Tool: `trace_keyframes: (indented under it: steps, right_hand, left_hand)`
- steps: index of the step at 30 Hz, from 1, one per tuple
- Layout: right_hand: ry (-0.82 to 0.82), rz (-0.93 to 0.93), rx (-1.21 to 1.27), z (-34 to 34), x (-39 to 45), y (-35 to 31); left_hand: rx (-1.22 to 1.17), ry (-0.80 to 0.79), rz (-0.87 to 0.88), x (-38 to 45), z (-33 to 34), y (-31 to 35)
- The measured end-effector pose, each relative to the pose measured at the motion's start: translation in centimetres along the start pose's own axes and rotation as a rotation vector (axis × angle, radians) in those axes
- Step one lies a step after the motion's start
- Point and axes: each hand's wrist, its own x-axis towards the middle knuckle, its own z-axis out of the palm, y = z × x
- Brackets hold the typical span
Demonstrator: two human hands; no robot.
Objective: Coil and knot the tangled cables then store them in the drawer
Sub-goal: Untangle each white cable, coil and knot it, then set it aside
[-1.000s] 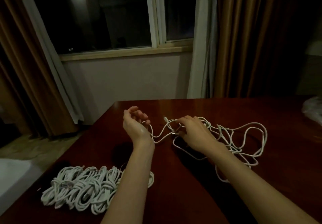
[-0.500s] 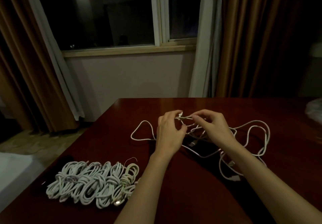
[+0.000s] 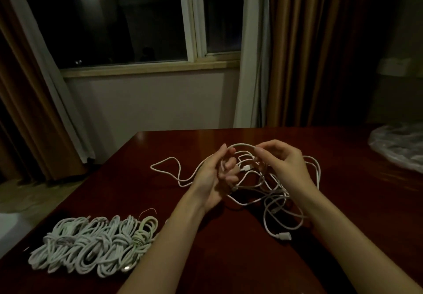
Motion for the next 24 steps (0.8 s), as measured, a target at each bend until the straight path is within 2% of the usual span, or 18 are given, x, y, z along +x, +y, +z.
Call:
trace_keyframes:
  steps: [3,8,14,24]
  right_hand:
    - [0.072,0.009,0.054,0.6,-0.5,-0.2]
    - [0.062,0.024,0.082,1.9,-0.9,-0.5]
    - [-0.052,0.056,-0.096,1.0,-0.9,0.0]
    - [-0.062,0.014,-0.198,1.3,-1.1,0.6]
  left_hand:
    - [0.031,-0.060,-0.057,0.2,0.0,-0.6]
    - [0.055,-0.069,-0.094,0.7,-0.5,-1.1]
    - [0.016,-0.031,-0.073,0.5,-1.3,0.0]
    - [-0.117,-0.020,-0.078,0.1,-0.6,-0.1]
